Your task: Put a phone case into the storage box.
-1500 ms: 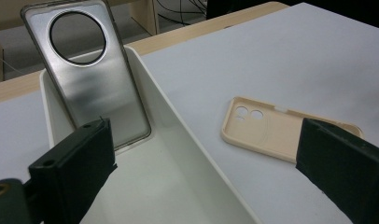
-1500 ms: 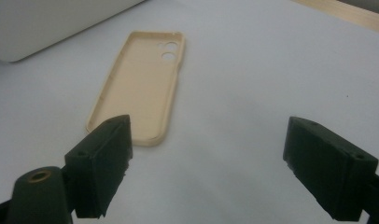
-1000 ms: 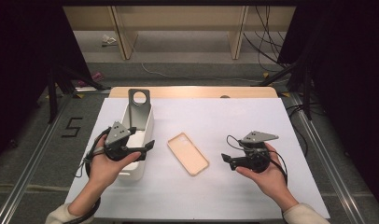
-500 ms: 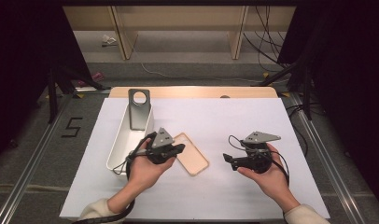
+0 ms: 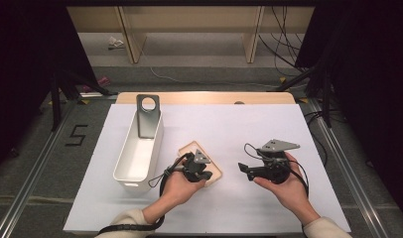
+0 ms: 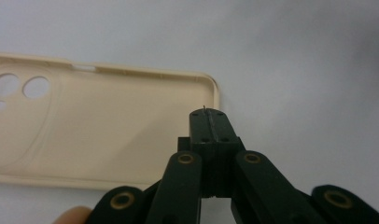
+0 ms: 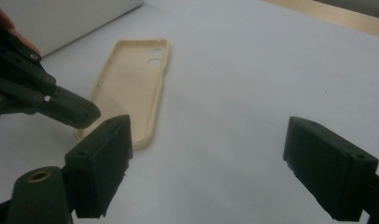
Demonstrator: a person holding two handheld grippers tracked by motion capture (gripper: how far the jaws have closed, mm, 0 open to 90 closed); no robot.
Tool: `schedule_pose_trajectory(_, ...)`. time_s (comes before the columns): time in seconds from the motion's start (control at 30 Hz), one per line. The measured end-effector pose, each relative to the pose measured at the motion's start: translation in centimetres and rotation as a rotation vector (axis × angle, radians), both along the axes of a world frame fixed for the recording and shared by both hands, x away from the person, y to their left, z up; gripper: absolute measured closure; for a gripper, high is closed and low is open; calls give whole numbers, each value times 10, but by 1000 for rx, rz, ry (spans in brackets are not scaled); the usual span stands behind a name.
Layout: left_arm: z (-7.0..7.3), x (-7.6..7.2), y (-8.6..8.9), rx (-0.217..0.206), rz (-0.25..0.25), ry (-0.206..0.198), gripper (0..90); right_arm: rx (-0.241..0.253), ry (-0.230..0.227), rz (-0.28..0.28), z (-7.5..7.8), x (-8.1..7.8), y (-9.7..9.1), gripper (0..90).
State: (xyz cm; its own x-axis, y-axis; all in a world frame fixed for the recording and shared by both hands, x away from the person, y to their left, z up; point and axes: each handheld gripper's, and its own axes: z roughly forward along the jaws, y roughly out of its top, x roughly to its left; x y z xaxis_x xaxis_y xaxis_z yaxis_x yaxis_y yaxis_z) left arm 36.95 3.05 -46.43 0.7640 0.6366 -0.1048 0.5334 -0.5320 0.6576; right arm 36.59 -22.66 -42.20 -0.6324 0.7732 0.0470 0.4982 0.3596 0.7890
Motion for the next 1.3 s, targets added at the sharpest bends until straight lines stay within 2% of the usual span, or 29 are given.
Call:
schedule_pose_trajectory(0.1, -3, 1, 0, 32, -14, 3, 898, -1, -1, 0, 0, 0, 0, 166)
schedule_pose_trajectory(0.43, -8, 1, 1, 64, -37, 38, 898, 1, 2, 0, 0, 0, 0, 166)
schedule_pose_trajectory(0.53, -9, 1, 5, 94, -44, 26, 898, 1, 3, 1, 0, 0, 0, 165)
schedule_pose_trajectory(0.63, -9, 2, 10, 92, -39, 50, 898, 1, 3, 2, 0, 0, 0, 166)
schedule_pose_trajectory(0.83, -6, 1, 17, 129, -44, 77, 898, 2, 4, 1, 0, 0, 0, 165)
schedule_pose_trajectory(0.93, -3, 0, 21, 179, -59, 85, 898, 2, 2, 3, 0, 0, 0, 166)
schedule_pose_trajectory(1.0, -3, -1, 24, 197, -55, 88, 898, 1, 3, 1, 0, 0, 0, 165)
schedule_pose_trajectory(1.3, 0, -6, 35, 290, -16, 94, 897, 2, 2, 3, 0, 0, 0, 166)
